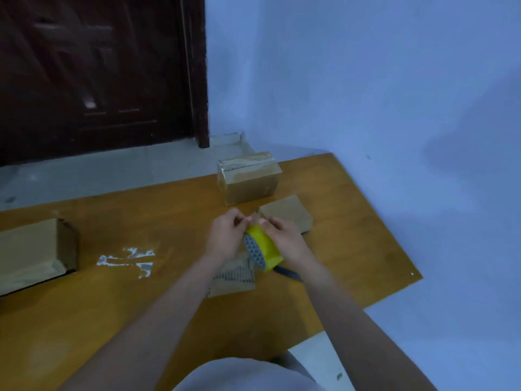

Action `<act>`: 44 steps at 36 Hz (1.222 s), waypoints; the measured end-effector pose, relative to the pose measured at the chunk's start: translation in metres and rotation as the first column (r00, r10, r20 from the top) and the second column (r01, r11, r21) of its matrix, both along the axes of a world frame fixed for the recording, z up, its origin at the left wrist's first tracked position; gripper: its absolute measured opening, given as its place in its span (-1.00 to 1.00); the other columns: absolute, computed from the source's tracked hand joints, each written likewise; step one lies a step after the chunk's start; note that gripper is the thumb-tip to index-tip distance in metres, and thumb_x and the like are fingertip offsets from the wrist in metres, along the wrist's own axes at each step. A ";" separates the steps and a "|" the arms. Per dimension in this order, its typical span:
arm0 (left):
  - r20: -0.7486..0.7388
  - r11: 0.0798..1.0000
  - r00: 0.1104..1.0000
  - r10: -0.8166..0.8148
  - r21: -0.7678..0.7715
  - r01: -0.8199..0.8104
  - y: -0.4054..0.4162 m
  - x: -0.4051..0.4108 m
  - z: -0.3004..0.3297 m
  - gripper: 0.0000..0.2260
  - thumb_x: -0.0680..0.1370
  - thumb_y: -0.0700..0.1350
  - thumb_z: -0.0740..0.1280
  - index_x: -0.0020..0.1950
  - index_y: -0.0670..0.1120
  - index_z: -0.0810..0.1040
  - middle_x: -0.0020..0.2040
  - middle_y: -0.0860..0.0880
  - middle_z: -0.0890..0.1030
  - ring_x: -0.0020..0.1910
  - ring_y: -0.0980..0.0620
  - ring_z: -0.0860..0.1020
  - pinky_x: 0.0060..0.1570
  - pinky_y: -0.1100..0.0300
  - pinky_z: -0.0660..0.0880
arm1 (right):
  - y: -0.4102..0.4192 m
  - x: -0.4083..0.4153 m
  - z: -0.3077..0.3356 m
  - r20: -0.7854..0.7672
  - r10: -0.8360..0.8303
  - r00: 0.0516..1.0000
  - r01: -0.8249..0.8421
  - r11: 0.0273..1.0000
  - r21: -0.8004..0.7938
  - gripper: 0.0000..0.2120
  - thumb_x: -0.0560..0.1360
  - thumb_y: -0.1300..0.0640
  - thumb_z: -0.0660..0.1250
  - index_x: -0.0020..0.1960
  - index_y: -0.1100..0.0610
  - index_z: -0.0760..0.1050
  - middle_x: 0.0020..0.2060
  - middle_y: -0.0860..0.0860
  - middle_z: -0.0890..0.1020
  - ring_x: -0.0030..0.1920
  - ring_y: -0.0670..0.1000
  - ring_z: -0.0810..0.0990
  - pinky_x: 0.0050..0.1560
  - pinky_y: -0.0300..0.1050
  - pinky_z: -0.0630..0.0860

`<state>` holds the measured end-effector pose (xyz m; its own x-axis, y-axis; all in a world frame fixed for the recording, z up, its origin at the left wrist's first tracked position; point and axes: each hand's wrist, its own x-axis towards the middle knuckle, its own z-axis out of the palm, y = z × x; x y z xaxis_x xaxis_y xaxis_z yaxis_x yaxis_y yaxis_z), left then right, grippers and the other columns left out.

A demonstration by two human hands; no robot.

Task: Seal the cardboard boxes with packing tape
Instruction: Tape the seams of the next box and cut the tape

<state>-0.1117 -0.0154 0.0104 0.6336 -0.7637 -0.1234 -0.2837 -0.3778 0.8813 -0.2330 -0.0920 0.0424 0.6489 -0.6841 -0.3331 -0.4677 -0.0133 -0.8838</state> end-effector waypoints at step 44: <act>-0.369 0.997 0.928 -0.058 0.026 0.073 -0.008 0.003 -0.076 -0.85 0.60 -0.16 0.28 -0.17 -0.07 0.44 -0.26 -0.04 0.60 -0.26 0.00 0.58 -0.12 0.08 0.57 | 0.087 -0.065 -0.072 -0.275 -0.074 0.959 0.130 0.973 0.192 -0.71 0.57 -0.09 0.21 -0.13 0.12 0.49 -0.31 0.03 0.47 -0.35 -0.10 0.41 -0.37 -0.33 0.31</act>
